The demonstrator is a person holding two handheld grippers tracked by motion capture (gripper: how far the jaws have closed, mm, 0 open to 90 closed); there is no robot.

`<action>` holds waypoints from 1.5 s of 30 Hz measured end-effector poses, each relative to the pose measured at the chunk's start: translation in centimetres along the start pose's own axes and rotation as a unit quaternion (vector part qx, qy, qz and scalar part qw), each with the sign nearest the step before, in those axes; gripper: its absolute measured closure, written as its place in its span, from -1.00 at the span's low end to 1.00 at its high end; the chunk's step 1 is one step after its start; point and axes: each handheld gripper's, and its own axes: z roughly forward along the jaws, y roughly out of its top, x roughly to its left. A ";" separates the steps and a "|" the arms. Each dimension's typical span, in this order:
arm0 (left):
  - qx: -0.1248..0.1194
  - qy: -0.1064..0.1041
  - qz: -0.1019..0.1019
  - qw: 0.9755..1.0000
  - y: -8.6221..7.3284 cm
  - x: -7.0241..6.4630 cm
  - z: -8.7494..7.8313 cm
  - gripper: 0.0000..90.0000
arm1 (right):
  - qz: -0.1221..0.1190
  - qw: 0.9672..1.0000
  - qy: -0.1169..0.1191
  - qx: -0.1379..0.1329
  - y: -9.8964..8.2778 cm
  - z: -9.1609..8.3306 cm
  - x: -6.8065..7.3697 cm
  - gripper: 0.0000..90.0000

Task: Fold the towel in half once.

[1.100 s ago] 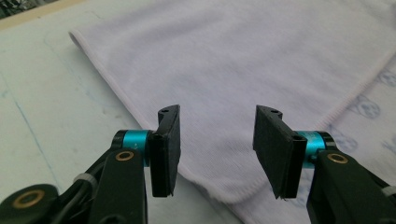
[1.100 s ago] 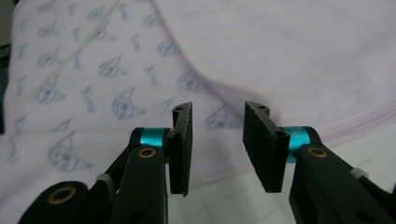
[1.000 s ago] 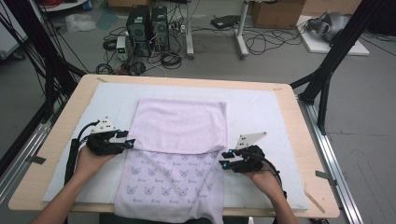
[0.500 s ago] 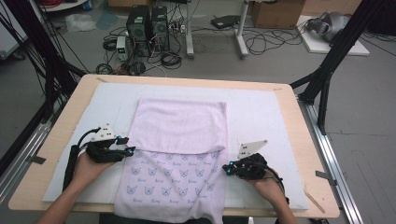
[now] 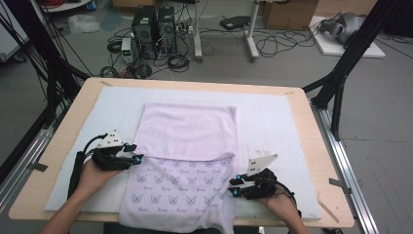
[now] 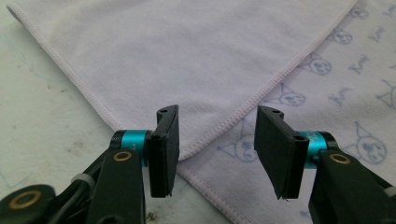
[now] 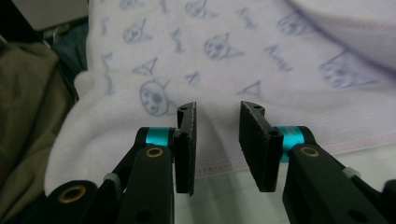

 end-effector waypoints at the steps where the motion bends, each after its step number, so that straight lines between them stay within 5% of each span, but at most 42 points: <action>1: -0.001 -0.001 -0.001 1.000 0.0 -0.1 0.0 0.12 | -0.004 1.000 -0.007 -0.004 -0.2 0.3 0.2 0.62; 3: -0.001 -0.001 0.001 1.000 0.0 -0.1 0.0 0.12 | -0.004 1.000 -0.002 -0.005 -0.3 0.2 0.1 0.96; 7: 0.000 -0.003 0.000 1.000 -0.1 -0.1 0.0 0.12 | -0.019 1.000 0.004 0.014 -0.1 -0.3 0.1 0.98; 12: 0.001 -0.002 0.004 1.000 0.0 0.0 -0.1 0.13 | -0.009 1.000 0.006 -0.003 -0.3 -3.1 -0.2 0.96; 13: -0.001 0.000 0.003 1.000 0.0 0.0 0.0 0.12 | -0.008 1.000 -0.003 -0.009 -0.3 -3.4 -0.3 0.78; 22: 0.001 -0.002 -0.004 1.000 0.7 0.9 1.0 0.17 | 0.001 0.997 -0.070 -0.040 2.6 -2.4 -3.2 0.43; 29: 0.022 -0.015 -0.024 0.999 0.1 1.8 2.1 0.17 | 0.024 0.996 -0.065 -0.060 4.2 -0.6 -6.6 0.21; 34: 0.031 -0.004 -0.004 1.000 0.0 1.5 2.9 0.36 | 0.040 0.996 -0.068 -0.052 3.9 0.6 -8.3 0.17; 36: 0.029 -0.001 -0.005 1.000 0.0 1.5 3.0 0.47 | 0.056 0.995 -0.069 -0.042 3.6 1.0 -8.8 0.26; 39: 0.029 0.000 -0.006 1.000 0.1 1.6 2.8 0.77 | 0.047 0.998 -0.042 -0.024 3.4 1.4 -9.1 0.87; 45: 0.020 0.007 -0.007 1.000 0.4 1.6 2.2 0.92 | 0.055 0.996 -0.051 -0.050 3.4 0.2 -9.2 0.89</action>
